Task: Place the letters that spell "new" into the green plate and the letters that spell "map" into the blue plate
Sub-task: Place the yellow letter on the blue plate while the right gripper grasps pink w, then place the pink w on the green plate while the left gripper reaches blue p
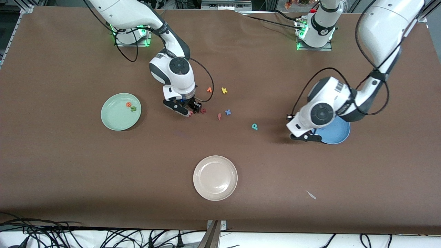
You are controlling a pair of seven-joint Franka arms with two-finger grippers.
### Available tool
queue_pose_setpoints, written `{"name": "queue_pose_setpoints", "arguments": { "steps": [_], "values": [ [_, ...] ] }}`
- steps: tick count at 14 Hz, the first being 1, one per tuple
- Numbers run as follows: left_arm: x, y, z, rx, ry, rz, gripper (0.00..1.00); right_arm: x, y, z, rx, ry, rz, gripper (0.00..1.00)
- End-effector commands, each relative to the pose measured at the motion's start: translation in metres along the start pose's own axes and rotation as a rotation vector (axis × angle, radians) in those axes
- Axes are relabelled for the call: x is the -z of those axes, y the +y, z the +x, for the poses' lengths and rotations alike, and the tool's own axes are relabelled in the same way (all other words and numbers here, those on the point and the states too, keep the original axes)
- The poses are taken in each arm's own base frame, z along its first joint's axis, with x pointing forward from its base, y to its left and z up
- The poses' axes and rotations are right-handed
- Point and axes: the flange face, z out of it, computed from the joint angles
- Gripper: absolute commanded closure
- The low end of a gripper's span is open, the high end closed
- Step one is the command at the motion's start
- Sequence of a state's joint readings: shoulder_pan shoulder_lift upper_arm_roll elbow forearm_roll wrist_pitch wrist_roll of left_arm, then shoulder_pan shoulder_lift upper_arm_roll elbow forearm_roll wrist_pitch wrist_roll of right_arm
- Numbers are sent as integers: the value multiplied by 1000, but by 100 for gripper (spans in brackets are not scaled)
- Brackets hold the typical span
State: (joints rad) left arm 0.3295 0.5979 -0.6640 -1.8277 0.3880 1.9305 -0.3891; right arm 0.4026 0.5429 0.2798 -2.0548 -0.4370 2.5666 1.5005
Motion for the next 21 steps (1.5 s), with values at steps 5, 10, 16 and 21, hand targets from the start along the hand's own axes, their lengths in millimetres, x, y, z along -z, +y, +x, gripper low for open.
{"name": "queue_pose_setpoints", "arguments": {
  "steps": [5, 10, 16, 21],
  "values": [
    [-26, -111, 8, -263, -71, -62, 75, 2, -3, 11, -21, 26, 4, 35],
    [-40, -137, 9, -379, -88, -68, 4, -5, -8, 13, -27, 21, 28, 42],
    [-5, -76, 20, -96, -49, -186, 0, -10, -8, 12, -23, 18, 23, 79],
    [12, 30, 32, 223, 63, -270, 0, 35, 11, 51, 106, 80, -58, 91]
  ]
}}
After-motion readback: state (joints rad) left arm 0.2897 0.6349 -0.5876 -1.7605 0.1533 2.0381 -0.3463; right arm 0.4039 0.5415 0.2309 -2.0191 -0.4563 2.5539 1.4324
